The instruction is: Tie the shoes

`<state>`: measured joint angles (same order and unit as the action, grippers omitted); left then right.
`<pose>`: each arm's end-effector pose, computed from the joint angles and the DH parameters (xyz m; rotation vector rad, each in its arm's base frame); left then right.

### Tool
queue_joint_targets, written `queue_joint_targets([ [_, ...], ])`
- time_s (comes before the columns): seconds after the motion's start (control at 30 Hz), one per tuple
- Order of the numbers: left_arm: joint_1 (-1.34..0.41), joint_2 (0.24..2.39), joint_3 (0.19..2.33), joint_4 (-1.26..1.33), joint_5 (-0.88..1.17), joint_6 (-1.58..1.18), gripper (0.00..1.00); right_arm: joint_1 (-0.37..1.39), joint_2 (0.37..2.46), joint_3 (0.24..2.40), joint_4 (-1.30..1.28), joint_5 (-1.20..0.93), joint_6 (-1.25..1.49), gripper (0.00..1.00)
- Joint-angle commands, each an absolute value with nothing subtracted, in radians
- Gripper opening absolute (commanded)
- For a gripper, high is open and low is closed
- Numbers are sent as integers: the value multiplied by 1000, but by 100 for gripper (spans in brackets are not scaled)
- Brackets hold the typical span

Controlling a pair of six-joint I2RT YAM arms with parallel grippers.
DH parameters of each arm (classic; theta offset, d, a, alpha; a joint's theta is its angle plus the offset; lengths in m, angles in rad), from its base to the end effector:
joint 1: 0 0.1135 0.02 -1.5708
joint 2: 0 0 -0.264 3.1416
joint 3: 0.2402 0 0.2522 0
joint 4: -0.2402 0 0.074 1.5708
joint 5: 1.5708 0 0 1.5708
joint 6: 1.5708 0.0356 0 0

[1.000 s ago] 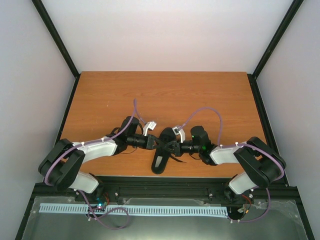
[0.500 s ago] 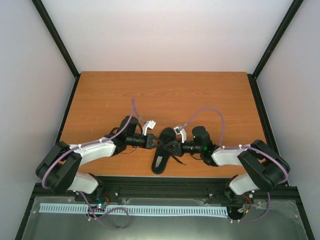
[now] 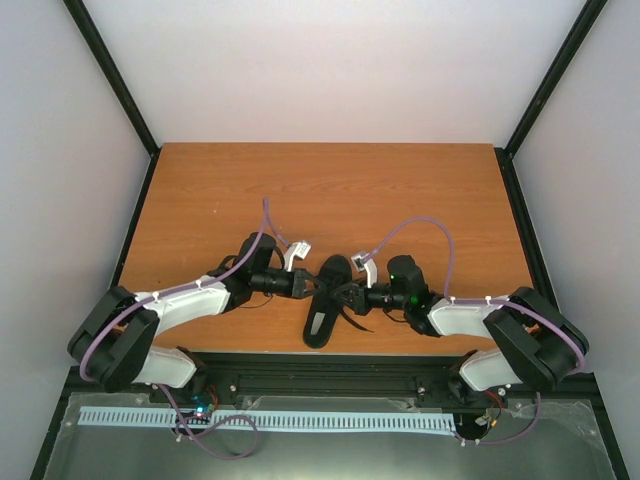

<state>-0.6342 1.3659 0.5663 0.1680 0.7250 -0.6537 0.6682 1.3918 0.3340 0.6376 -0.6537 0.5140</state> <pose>0.1965 -0.1738 0.1787 0.4380 2.4018 -1.4576 0.1741 0.1650 0.1476 -0.6318 2.0905 1.3712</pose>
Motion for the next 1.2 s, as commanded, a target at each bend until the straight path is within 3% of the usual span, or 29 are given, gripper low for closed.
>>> queue_joint_targets([
  [0.0, -640, 1322, 570, 162, 717, -635, 1, 670, 1389, 327, 648, -622, 496, 3],
  [0.03, -640, 1319, 566, 163, 721, -624, 2, 670, 1387, 327, 649, -620, 496, 3],
  [0.17, -639, 1323, 563, 125, 707, -574, 31, 670, 1378, 322, 645, -610, 496, 3],
  [0.27, -639, 1340, 567, 115, 718, -546, 39, 670, 1374, 319, 644, -609, 496, 3],
  [0.63, -646, 1432, 605, 142, 755, -519, 43, 671, 1368, 318, 644, -606, 499, 3],
  [1.17, -664, 1457, 633, 149, 727, -513, 33, 671, 1378, 319, 651, -614, 502, 3],
])
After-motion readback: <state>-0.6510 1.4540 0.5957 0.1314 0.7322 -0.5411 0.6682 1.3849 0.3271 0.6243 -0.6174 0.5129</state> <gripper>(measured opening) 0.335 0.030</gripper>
